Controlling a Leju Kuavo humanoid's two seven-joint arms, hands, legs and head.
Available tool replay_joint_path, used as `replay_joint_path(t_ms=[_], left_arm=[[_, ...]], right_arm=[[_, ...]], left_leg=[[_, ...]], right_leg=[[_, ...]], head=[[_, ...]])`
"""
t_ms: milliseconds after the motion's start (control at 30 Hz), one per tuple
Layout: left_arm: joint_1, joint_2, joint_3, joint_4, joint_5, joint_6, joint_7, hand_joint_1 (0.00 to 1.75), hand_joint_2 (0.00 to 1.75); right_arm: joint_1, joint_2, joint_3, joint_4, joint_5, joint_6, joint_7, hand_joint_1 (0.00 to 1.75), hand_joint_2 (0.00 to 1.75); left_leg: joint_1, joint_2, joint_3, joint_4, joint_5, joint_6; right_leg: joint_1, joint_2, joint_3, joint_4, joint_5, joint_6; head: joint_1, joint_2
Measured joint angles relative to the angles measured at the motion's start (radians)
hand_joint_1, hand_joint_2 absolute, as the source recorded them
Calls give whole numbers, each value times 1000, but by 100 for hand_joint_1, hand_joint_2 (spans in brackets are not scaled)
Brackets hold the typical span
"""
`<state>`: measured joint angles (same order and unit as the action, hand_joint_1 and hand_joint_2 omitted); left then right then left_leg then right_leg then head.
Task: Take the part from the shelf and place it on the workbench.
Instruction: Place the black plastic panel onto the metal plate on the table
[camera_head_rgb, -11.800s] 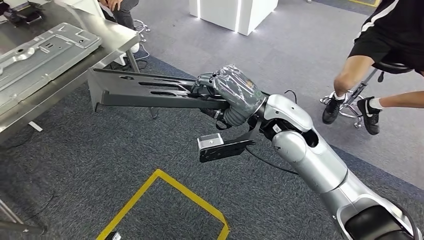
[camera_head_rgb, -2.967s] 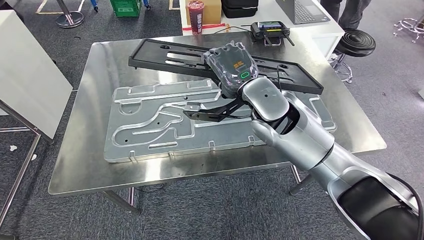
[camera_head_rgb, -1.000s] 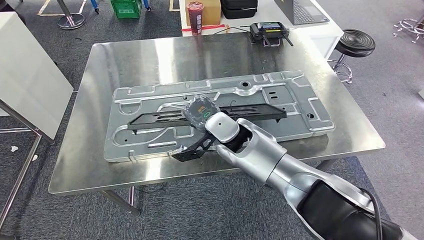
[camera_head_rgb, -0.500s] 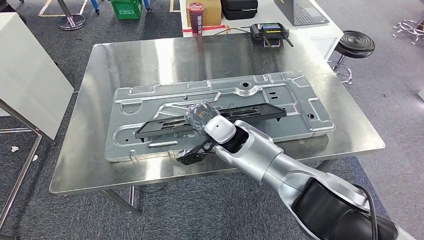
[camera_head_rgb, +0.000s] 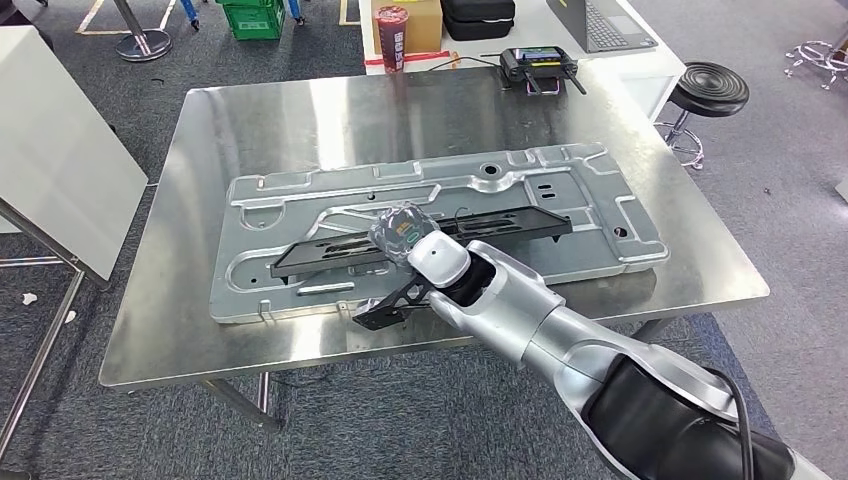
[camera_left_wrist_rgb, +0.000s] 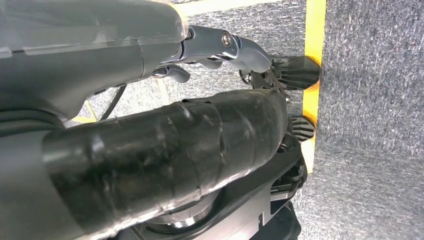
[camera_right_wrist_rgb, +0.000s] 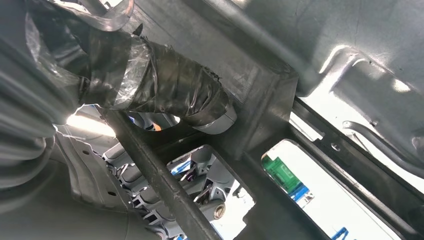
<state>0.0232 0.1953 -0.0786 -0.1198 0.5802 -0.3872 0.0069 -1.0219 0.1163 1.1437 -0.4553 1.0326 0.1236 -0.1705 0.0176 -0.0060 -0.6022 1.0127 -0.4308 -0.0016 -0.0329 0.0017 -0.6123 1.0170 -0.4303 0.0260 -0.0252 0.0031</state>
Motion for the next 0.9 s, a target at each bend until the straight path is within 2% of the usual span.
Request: replay_joint_path(t_ms=[900], left_arm=[[0,0,0,0,0,0,0,0,0]], right_arm=[[-2,2,1,7,0,0,0,169,175]], left_leg=[[0,0,1,0,0,0]], right_leg=[[0,0,1,0,0,0]], head=[[0,0]])
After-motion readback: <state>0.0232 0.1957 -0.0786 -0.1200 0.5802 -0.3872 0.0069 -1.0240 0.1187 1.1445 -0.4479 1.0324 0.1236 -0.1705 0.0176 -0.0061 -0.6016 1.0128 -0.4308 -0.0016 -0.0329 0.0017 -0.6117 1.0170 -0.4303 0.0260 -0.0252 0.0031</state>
